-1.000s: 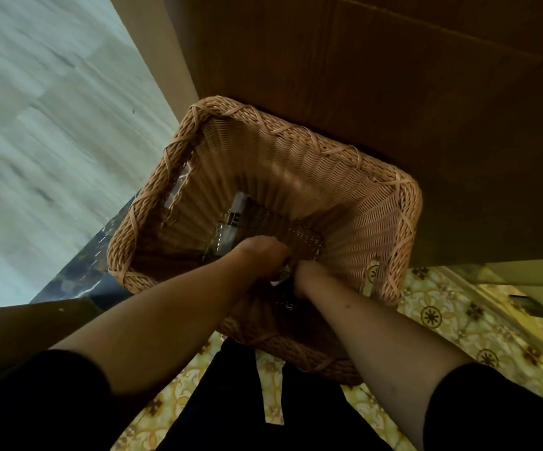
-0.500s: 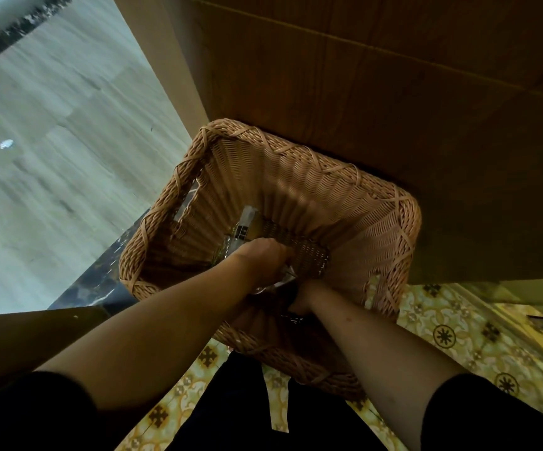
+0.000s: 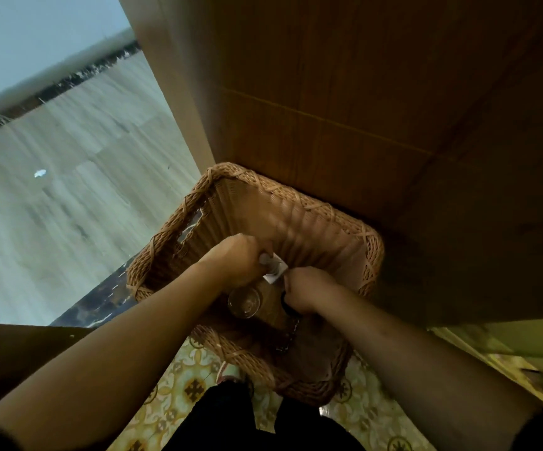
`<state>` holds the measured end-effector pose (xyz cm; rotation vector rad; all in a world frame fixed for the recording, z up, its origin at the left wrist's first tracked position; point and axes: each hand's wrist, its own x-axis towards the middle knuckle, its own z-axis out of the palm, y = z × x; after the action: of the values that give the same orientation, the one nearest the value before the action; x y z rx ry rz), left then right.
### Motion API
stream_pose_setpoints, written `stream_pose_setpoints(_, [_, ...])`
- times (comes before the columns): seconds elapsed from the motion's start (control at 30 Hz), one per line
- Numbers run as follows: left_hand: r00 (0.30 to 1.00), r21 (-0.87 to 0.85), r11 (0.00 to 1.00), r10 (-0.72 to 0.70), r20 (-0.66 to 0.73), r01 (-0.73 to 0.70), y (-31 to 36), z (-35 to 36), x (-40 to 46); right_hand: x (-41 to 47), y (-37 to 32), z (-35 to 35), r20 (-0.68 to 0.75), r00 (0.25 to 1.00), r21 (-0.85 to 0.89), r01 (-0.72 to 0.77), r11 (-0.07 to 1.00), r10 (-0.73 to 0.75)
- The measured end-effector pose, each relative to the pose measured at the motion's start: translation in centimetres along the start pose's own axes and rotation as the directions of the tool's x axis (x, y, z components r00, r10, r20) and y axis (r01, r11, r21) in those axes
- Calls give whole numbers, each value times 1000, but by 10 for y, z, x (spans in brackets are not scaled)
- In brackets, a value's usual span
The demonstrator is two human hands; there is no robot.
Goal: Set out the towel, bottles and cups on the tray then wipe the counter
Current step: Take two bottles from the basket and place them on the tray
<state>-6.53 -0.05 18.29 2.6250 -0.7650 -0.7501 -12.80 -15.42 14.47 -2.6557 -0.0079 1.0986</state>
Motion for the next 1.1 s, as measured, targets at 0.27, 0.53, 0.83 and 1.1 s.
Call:
stream_pose_setpoints(0.27, [915,-9,993,-110,-388,115,13,-74,-90,-61,-30,-90,-327,923,-80,189,979,-204])
stream_pose_setpoints(0.53, [703,-117,963,-257,-663,241,4,-125,-229,-126,-134,-154,-494,707,-281,422,862,-507])
stream_pose_setpoints(0.83, [441,-367,836,-532,-723,407,-42,-102,-445,-203,-319,-98,-381,492,-423,660,621,-783])
stream_pose_setpoints(1.1, [212,-523,631,-731,-649,573,-87,-10,-670,-270,-482,58,-149,385,-438,800,410,-911])
